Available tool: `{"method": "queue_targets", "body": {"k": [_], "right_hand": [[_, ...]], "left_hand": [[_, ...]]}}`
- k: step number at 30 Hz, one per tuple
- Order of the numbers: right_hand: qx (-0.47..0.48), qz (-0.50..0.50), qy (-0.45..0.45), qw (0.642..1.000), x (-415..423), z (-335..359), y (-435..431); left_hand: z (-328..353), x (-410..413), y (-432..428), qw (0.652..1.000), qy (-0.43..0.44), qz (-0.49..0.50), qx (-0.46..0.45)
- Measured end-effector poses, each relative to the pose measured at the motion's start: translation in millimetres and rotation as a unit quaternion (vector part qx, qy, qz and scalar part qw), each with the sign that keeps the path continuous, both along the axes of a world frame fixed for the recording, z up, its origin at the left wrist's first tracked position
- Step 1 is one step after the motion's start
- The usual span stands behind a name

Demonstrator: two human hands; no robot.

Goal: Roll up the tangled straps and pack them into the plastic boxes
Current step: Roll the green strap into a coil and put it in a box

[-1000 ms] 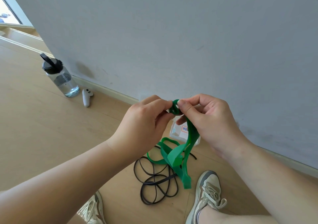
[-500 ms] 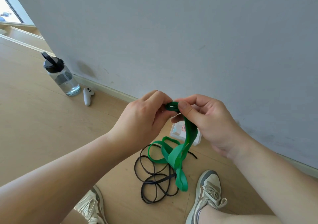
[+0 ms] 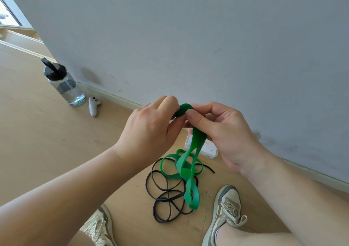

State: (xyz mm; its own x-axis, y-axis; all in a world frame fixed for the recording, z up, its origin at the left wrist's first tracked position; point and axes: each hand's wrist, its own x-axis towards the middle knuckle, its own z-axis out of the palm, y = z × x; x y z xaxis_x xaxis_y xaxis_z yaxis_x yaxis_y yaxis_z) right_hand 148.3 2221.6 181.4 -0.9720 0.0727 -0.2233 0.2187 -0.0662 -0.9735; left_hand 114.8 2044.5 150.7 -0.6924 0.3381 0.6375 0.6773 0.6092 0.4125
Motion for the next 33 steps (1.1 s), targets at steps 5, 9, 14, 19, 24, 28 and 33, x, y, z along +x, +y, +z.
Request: {"method": "queue_targets", "body": {"k": [5,9,14,19,24,28,33], "right_hand": [[0.023,-0.041,0.029,0.998,0,-1,1],[0.09,-0.033,0.053,0.994,-4,-5,9],[0.162,0.052,0.067,0.983,-6,-2,15],[0.192,0.114,0.056,0.973,-11,8,22],[0.118,0.095,0.017,0.988,-11,9,16],[-0.035,0.055,-0.034,0.997,-9,12,13],[-0.072,0.068,-0.043,0.994,-8,11,16]], "left_hand": [[-3,5,5,0.984,-0.135,-0.042,0.109],[0,7,3,0.949,-0.274,-0.093,0.125],[12,-1,-7,0.94,-0.305,-0.104,0.114],[6,-4,-12,0.949,-0.254,-0.18,0.044],[1,-6,-8,0.977,-0.143,-0.16,0.012],[8,-1,-3,0.991,-0.093,-0.097,-0.009],[12,-1,-2,0.997,-0.038,-0.064,-0.012]]}}
